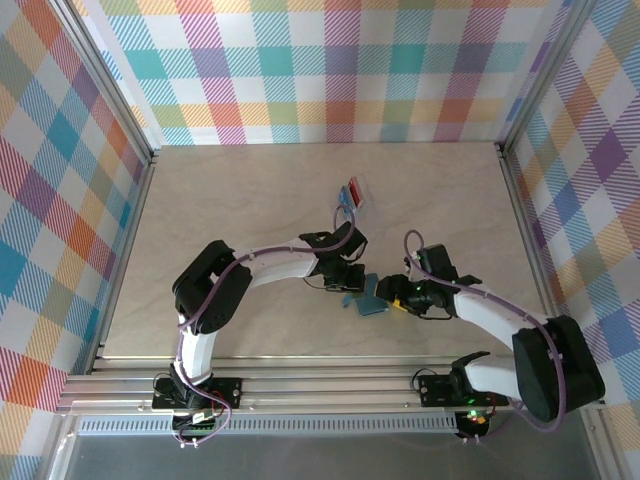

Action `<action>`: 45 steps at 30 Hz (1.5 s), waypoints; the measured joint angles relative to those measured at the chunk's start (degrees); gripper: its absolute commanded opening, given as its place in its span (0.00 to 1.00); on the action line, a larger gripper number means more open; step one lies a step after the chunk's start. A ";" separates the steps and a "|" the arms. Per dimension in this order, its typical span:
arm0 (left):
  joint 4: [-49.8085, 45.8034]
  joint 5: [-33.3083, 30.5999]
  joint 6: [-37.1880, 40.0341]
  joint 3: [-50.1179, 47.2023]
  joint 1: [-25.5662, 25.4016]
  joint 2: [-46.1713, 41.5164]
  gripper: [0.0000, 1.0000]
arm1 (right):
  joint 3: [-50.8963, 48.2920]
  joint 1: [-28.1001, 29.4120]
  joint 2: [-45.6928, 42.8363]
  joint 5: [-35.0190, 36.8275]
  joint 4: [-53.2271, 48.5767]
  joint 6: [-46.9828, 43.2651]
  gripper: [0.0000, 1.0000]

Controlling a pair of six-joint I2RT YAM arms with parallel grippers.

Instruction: Put the credit cards into the card holder

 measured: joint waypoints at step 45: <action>0.02 -3.69 1.31 -24.33 18.27 -26.67 0.72 | 35.45 41.24 29.24 60.70 -39.60 8.48 0.45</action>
